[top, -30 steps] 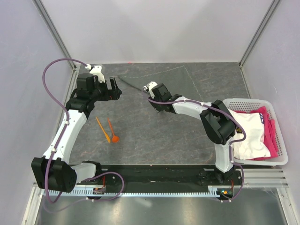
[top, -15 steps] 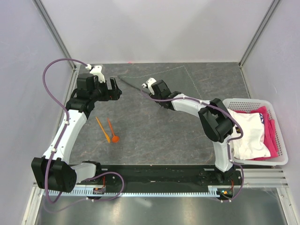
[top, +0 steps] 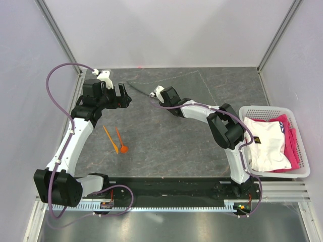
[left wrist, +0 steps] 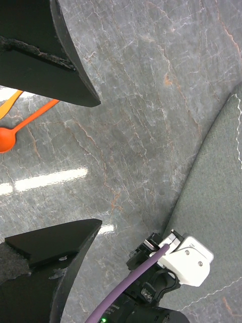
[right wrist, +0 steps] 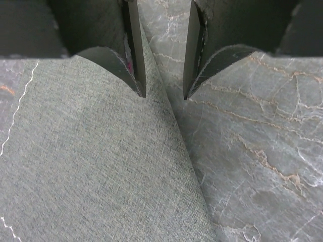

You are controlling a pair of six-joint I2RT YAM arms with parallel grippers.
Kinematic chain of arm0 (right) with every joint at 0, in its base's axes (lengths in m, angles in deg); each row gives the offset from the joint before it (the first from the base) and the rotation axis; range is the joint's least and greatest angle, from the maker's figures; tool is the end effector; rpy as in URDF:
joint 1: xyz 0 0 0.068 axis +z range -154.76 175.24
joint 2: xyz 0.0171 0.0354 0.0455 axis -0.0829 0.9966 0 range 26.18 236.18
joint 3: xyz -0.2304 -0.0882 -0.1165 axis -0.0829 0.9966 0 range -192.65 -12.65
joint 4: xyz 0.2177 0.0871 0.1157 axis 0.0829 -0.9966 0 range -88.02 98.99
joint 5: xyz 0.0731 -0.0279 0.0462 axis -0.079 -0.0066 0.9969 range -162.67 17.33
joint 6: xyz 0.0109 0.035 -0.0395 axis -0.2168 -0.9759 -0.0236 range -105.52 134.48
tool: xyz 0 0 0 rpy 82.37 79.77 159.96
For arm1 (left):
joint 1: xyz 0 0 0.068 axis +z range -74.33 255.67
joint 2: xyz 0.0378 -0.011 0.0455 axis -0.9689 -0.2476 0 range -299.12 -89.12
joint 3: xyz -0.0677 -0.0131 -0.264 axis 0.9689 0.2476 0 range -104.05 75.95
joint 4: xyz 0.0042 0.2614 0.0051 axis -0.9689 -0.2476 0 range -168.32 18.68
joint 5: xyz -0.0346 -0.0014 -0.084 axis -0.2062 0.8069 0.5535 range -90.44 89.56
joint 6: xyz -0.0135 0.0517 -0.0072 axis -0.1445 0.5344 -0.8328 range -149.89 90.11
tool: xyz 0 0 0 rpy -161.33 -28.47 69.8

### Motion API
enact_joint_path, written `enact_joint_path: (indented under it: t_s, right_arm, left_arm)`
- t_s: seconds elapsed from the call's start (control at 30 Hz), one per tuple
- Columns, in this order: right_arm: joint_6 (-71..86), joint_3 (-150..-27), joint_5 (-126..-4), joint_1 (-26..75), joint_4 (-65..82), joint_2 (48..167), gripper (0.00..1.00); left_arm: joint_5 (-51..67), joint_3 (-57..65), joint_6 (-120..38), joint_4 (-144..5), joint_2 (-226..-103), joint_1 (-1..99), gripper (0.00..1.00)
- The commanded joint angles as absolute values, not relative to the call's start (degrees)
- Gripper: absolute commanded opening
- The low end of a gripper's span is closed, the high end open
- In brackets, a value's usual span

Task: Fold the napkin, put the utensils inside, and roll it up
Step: Move the napkin to the centre of the board

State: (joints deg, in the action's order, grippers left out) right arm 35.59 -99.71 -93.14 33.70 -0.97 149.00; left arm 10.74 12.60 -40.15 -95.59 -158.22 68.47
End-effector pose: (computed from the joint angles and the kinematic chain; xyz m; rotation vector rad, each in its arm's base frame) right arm 0.3773 0.2837 0.1641 -1.0022 2.0938 -0.2713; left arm 0.2669 -0.0407 0.3409 0.0626 2.1064 -0.3878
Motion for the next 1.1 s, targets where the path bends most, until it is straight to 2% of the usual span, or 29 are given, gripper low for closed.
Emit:
enact_joint_path:
  t_s: [0.0,0.43,0.63,0.73,1.07]
  right_arm:
    - [37.2,-102.8,-94.1,33.7,0.2,150.7,0.41]
    - [37.7,-103.2,-95.1,33.2,0.2,152.7,0.37]
    - [38.1,-102.6,-94.6,32.9,0.0,153.0,0.31]
    - [38.7,-102.4,-94.5,32.8,-0.2,153.4,0.23]
    - [40.4,-101.8,-92.4,32.7,-0.2,154.5,0.17]
  left_arm:
    - [12.1,12.1,-41.6,-94.6,-157.2,68.6,1.0]
    - [12.3,12.1,-41.7,-94.6,-156.5,68.6,1.0]
    - [12.4,12.1,-41.8,-94.5,-156.4,68.6,1.0]
    - [12.5,12.1,-41.8,-94.5,-156.4,68.6,1.0]
    - [12.3,12.1,-41.8,-94.4,-156.4,68.6,1.0]
